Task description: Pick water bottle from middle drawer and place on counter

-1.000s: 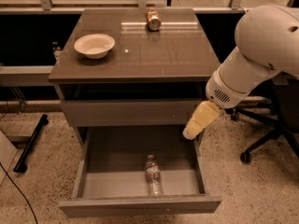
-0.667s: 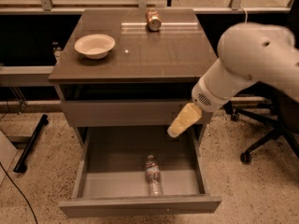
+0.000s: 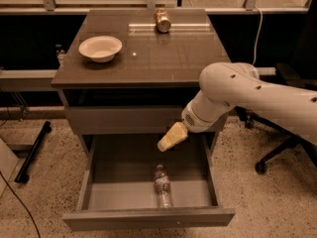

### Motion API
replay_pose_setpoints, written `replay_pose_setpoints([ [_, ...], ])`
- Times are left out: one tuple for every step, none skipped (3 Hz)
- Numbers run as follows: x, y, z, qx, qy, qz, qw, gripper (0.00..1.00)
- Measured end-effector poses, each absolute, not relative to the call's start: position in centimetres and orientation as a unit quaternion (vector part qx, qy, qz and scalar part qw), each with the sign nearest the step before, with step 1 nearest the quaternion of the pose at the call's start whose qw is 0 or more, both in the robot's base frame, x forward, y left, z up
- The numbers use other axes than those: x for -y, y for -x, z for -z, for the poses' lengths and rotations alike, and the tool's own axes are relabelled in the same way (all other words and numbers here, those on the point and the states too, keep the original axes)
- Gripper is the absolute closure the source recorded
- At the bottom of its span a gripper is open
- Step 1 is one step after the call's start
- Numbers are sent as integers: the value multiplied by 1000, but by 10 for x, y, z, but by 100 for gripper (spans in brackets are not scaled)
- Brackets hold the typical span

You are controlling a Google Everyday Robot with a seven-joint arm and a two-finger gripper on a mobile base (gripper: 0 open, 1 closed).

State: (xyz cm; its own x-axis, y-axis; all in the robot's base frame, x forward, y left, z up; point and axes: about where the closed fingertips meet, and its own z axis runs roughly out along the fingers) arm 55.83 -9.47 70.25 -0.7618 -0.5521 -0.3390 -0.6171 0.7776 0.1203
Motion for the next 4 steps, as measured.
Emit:
replay_pose_setpoints([
  [73, -556, -629, -947, 273, -143, 92, 0],
  [73, -556, -626, -947, 273, -144, 90, 0],
  [58, -551, -582, -955, 253, -148, 50, 0],
  [49, -550, -544, -962, 225, -150, 30, 0],
])
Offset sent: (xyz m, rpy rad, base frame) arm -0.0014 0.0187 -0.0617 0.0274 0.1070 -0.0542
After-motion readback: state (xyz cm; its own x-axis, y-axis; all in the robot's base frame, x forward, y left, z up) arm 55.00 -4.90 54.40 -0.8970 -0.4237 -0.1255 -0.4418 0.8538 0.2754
